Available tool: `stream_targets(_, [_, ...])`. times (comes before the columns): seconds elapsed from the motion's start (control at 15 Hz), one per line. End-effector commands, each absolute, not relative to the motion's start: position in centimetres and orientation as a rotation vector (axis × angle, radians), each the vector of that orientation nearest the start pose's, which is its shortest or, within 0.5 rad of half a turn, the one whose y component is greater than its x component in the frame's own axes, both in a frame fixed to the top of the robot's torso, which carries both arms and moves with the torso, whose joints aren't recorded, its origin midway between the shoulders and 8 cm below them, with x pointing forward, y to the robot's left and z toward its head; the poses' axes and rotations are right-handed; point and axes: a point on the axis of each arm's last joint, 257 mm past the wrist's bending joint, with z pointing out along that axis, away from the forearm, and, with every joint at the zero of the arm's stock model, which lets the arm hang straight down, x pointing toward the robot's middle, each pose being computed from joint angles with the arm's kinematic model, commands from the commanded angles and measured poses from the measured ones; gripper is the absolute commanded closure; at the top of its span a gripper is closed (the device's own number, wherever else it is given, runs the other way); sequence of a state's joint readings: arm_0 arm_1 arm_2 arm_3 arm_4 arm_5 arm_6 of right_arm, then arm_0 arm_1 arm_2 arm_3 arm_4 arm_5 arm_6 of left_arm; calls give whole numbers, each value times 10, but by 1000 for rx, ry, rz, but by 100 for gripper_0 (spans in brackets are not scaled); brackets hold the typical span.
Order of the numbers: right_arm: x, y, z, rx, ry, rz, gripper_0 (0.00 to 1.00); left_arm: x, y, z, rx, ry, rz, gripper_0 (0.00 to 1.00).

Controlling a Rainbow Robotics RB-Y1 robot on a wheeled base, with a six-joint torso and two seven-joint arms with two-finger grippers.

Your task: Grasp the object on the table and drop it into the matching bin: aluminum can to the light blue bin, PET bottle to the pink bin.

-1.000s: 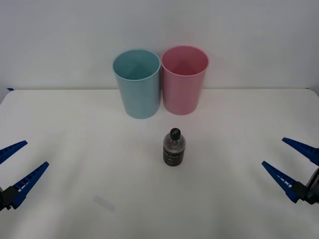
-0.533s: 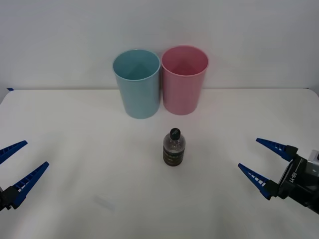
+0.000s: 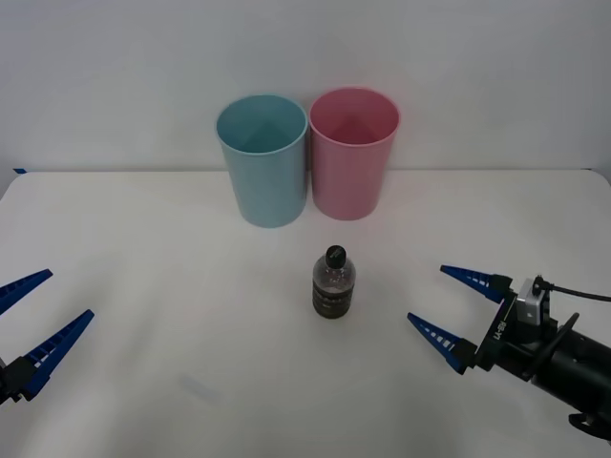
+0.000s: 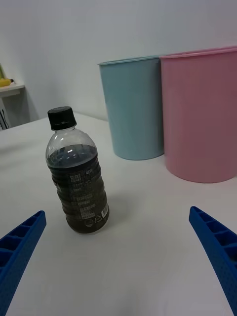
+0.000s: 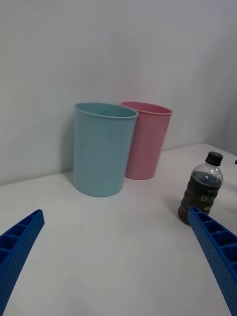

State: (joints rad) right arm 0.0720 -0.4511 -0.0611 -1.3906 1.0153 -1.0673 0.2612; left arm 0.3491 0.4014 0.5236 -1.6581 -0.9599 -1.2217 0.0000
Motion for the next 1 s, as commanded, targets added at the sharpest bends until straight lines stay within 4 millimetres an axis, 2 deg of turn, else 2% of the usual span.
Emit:
stream_targets(0.07, [414, -173, -262, -751, 1470, 676, 0, 342, 330, -169, 465, 1441, -567, 0])
stream_targets(1.0, [442, -80, -282, -761, 1496, 642, 0, 342, 330, -169, 465, 1441, -567, 0])
